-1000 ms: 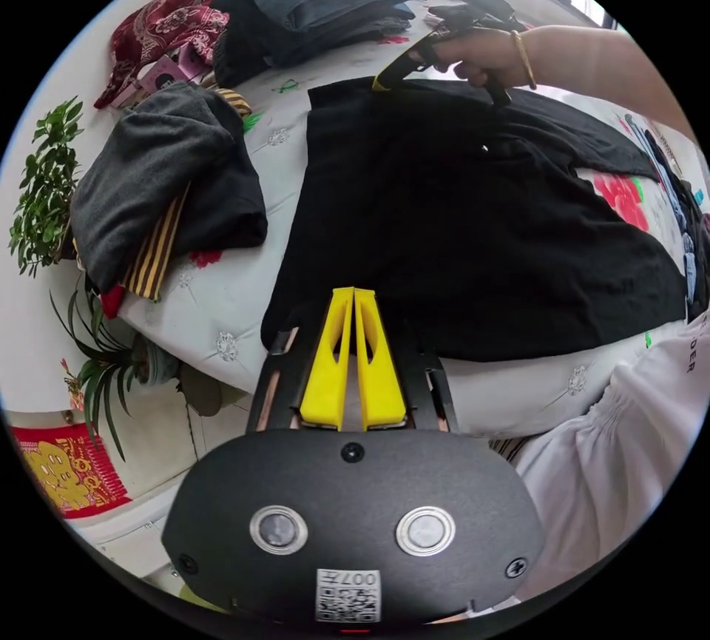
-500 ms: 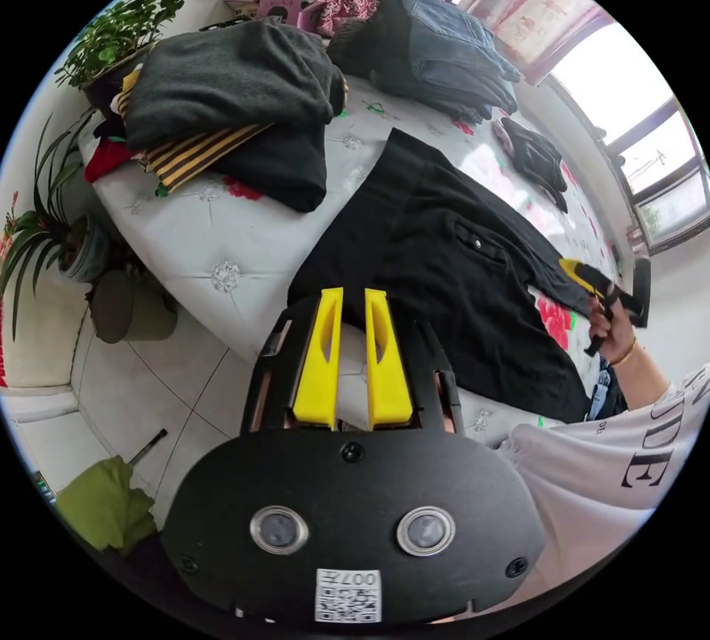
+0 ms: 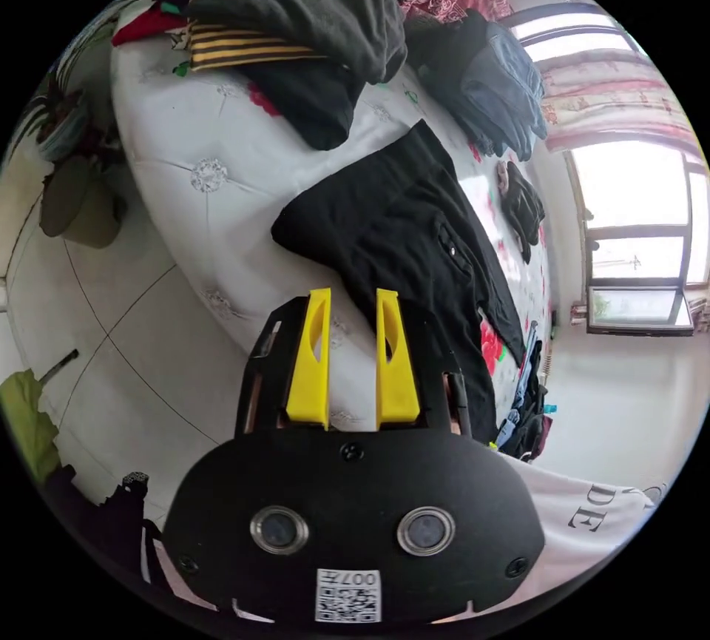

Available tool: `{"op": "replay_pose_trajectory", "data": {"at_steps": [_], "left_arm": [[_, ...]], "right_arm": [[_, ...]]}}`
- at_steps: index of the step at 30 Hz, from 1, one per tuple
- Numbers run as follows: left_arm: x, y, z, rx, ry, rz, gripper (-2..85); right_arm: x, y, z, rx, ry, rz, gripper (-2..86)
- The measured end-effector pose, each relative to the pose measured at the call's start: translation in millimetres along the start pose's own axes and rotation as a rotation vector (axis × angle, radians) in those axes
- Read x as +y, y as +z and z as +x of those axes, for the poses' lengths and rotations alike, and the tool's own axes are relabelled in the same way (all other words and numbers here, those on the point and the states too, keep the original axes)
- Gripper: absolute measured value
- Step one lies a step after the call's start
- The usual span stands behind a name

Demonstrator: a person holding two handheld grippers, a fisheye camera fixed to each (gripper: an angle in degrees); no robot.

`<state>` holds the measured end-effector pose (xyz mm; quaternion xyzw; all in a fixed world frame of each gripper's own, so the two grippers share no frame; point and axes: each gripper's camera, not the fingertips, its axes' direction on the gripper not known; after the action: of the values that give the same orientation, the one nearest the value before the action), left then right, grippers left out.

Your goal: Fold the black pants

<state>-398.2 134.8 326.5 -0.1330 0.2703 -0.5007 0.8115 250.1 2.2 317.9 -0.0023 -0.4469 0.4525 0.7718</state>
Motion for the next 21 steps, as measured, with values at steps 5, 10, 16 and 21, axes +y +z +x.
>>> {"op": "replay_pose_trajectory", "data": {"at_steps": [5,10,16,21], "left_arm": [[-24,5,-24,0.06,-0.111,-0.012,7.3],[-32,3,-50,0.189,-0.202,0.021,1.3],[-30,-37,-56,0.522,-0.115,0.135,-0.5],[-56,-67,-27,0.673,0.015,0.222,-0.6]], "right_arm": [[6,4,2,-0.061,0.007,0.04,7.1],[19,5,10,0.013,0.007,0.038,1.8],[34,-31,19,-0.334,-0.07,0.13,-0.1],[29,-56,-19,-0.566,-0.166,0.228,-0.3]]}}
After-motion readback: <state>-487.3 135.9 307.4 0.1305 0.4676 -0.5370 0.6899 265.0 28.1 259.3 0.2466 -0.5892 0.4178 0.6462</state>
